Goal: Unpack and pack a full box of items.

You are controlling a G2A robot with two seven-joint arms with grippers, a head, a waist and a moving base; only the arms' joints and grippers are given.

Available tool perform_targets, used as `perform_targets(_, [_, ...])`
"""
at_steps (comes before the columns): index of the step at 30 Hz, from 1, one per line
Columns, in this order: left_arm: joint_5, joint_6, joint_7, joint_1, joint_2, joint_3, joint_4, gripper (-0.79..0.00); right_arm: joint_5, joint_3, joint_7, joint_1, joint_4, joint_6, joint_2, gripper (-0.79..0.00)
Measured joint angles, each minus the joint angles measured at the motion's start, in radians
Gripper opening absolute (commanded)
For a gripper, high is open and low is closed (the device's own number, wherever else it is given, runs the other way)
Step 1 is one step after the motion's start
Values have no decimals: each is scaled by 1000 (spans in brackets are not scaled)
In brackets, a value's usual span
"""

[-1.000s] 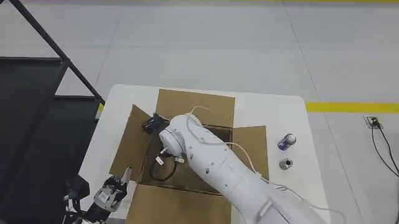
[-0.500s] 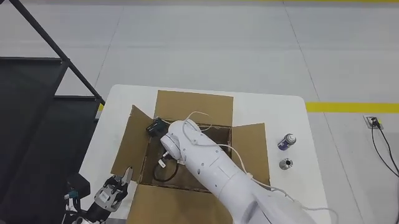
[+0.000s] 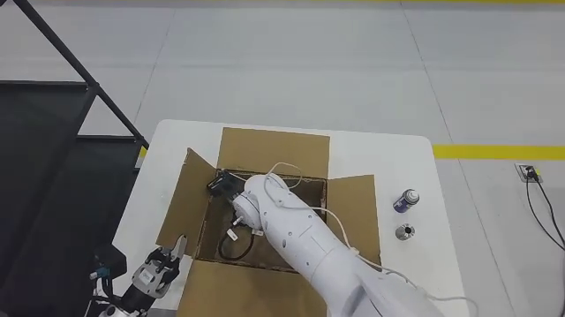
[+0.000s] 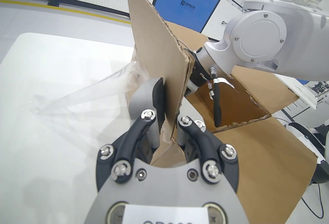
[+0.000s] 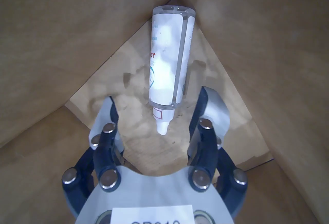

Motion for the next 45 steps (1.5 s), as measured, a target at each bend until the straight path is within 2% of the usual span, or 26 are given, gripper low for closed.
perform_targets(3, [-2, -9, -6, -2, 1, -1, 0, -785, 2, 1, -11, -4, 7, 11, -1, -252])
perform_targets(5, [-3, -15, -9, -3, 2, -2, -1, -785, 2, 1, -16, -6, 10, 10, -1, -191])
perform_targets(7, [-3, -23, -10, -3, 2, -3, -2, -785, 1, 0, -22, -7, 14, 15, 0, -182])
perform_targets(10, [-6, -34, -12, -1, 3, -4, -5, -785, 2, 1, -22, -9, 20, 15, 0, -120])
perform_targets(13, [-9, -40, -15, 2, 4, -4, -9, -785, 5, 3, -19, -7, 28, 13, 0, -142])
perform_targets(15, [-10, -41, -15, 6, 4, -5, -12, -785, 7, 5, -21, -7, 33, 6, 1, -289])
perform_targets(16, [-10, -41, -15, 7, 4, -5, -14, -785, 7, 5, -23, -6, 34, 4, 1, -403])
perform_targets(20, [-12, -41, -14, 12, 4, -3, -17, -785, 8, 7, -28, -6, 39, -6, 1, -533])
perform_targets(21, [-13, -40, -14, 13, 4, -3, -18, -785, 8, 7, -28, -6, 40, -7, 1, -606])
perform_targets(25, [-14, -36, -12, 15, 4, -1, -21, -785, 3, 7, -30, -5, 41, -10, 1, -785])
perform_targets(36, [1, 34, 47, 21, -2, 14, -30, -785, -26, 0, -63, 1, 2, 10, 2, -785])
perform_targets(41, [17, 78, 81, 17, -7, 29, -32, -785, -35, -1, -40, 6, -21, 16, 4, -785])
perform_targets(45, [9, 94, 73, 1, -8, 32, -23, -785, -58, -7, 14, 9, -37, 70, 5, -785])
